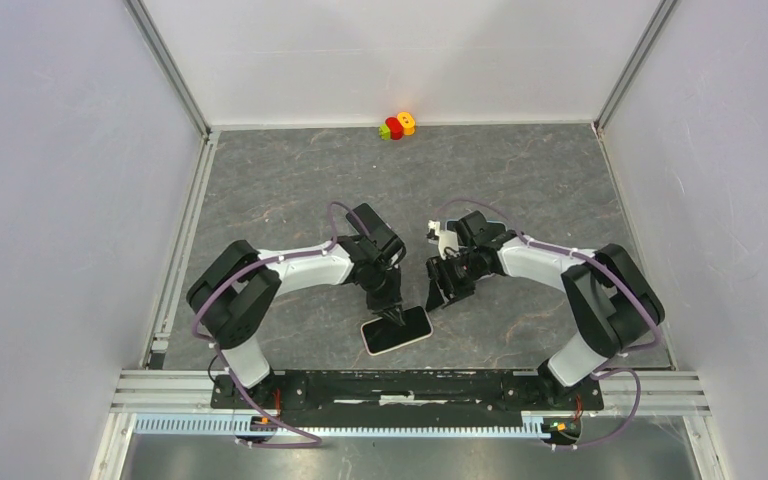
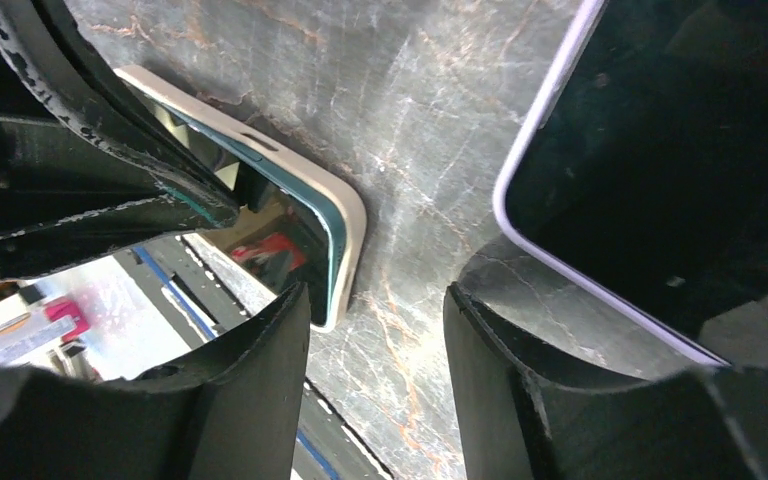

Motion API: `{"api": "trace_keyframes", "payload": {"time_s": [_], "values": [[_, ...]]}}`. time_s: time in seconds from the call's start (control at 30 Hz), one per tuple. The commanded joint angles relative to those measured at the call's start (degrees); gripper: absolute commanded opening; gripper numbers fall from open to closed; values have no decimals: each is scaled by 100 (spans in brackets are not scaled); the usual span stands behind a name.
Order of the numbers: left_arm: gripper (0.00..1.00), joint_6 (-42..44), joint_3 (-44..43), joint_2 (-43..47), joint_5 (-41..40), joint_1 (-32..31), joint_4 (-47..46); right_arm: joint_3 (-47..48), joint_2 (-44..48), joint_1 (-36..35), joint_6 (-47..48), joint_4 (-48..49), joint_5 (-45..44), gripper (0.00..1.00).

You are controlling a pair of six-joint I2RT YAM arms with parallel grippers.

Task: Put the phone into the phone case

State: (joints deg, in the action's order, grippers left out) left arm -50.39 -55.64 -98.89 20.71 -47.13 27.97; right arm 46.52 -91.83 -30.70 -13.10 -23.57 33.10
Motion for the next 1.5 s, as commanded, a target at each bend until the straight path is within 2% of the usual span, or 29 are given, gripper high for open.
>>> {"api": "trace_keyframes", "payload": {"time_s": [0.0,0.23,0.63,0.8,1.03,1.1,1.2,1.23,1.3,1.37,1.43,1.47], "values": [[9,354,-155,-323,-685,-33,246,-162,-181,3,-162,468,599,54],[8,398,-348,-554,-744,-59,333,-361,-411,-6,-172,508,329,38],[6,372,-455,-950,-846,-94,384,-354,-785,-74,-502,963,86,32],[4,364,-509,-1098,-901,-94,446,-323,-1022,-223,-360,699,-530,25],[2,346,-526,-1250,-882,-94,471,142,-1478,-702,-71,-205,-1939,18],[2,346,-549,-1253,-884,-94,481,206,-1500,-745,-35,-253,-1984,15],[2,401,-638,-1231,-910,-94,526,299,-1361,-797,78,-285,-1965,0],[3,428,-671,-1196,-911,-94,526,330,-1295,-805,101,-286,-1914,0],[6,489,-740,-1090,-937,-90,514,390,-1096,-802,154,-257,-1744,0],[13,556,-788,-897,-949,-85,466,447,-815,-806,142,-232,-1686,0],[24,531,-742,-604,-893,-69,297,517,-515,-797,73,-222,-1714,0],[33,514,-694,-426,-877,-59,176,545,-328,-790,37,-190,-1717,0]]}}
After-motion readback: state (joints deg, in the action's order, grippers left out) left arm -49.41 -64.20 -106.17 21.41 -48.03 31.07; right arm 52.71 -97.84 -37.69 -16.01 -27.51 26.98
